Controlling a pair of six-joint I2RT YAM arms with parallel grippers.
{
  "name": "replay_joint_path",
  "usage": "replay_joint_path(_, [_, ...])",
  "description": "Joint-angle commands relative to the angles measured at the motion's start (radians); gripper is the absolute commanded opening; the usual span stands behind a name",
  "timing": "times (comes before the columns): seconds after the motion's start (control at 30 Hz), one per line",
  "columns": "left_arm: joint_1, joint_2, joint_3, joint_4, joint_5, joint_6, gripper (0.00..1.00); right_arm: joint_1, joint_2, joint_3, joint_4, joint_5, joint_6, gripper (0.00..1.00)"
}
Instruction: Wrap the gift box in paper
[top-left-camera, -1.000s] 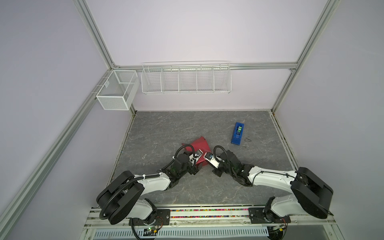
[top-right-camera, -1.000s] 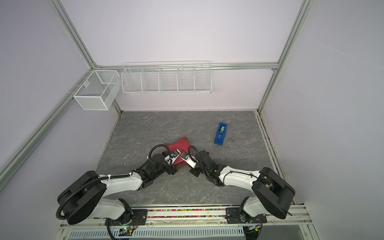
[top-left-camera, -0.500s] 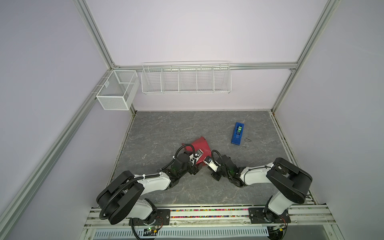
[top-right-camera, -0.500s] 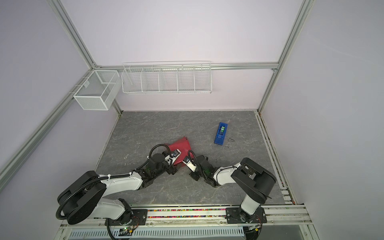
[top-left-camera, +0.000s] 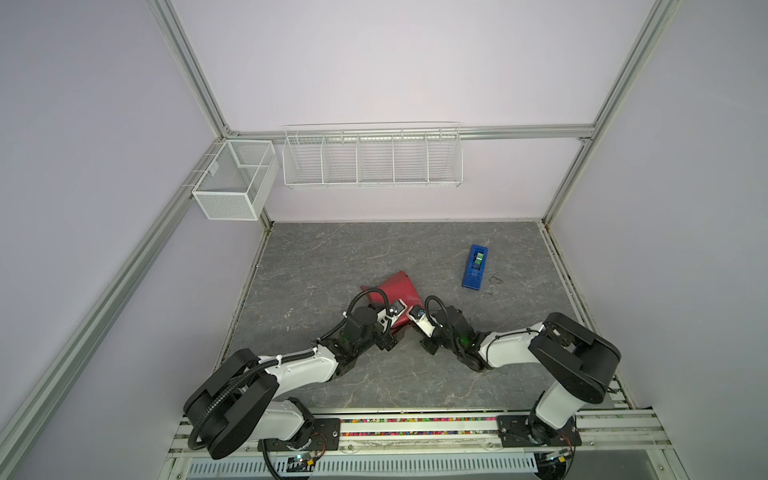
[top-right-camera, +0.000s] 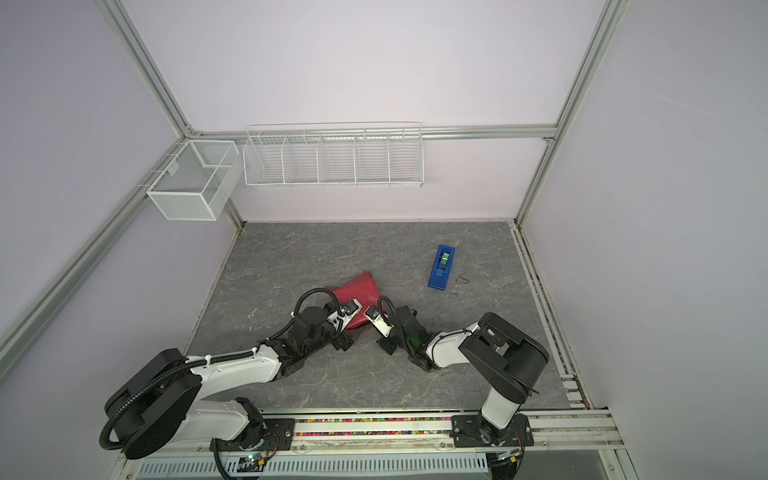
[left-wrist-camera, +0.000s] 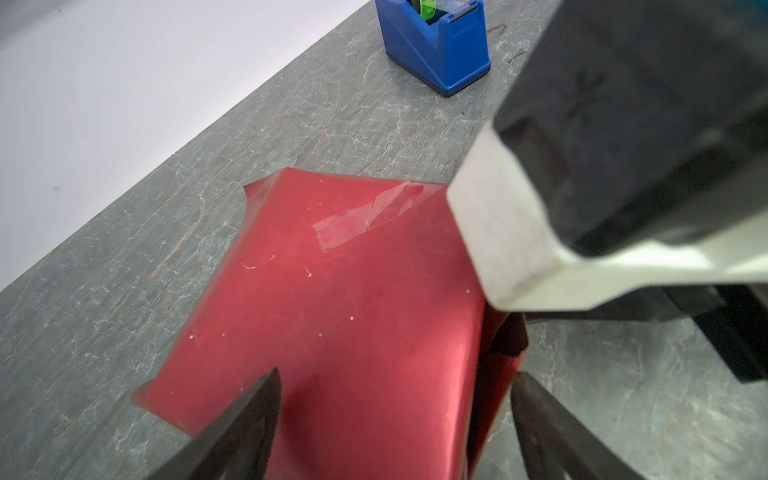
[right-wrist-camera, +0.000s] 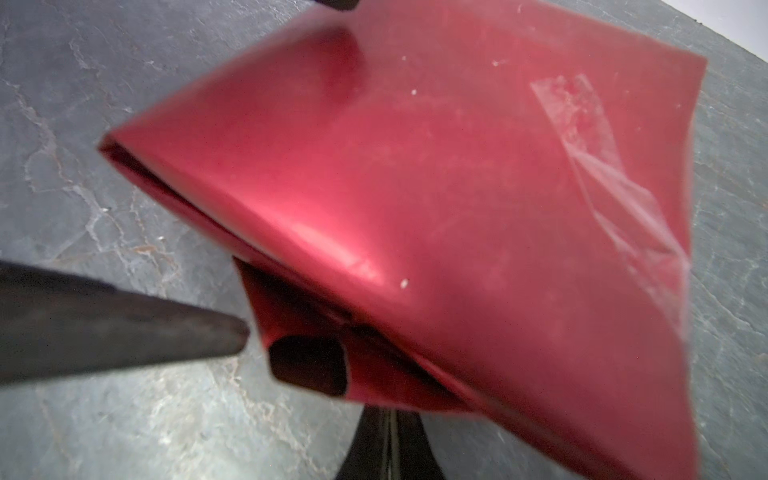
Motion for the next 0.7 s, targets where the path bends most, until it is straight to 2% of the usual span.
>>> replay_joint_path(0.0, [-0.004,-0.023,0.000,-0.022,0.029,0.031,0.87,-0.008,-0.027,0.006,0.027,-0.021,0.017,0.07])
replay_joint_path(0.27, [-0.010,-0.021,0.006,-0.026,0.022,0.050,0.84,-0.010,-0.057,0.008,0.021,-0.037,0.035,0.07])
replay_joint_path(0.4, [-0.012,0.012,0.012,-0.016,0.020,0.046,0.88,-0.010,-0.064,0.010,0.022,-0.040,0.041,0.07])
replay_joint_path(0.57, [-0.024,0.040,0.020,0.005,-0.042,0.029,0.88,-0.010,-0.063,0.017,0.011,-0.041,0.041,0.07])
replay_joint_path(0.67, [-0.027,0.063,0.038,-0.005,-0.062,0.023,0.85,-0.010,-0.069,0.017,0.005,-0.039,0.041,0.07])
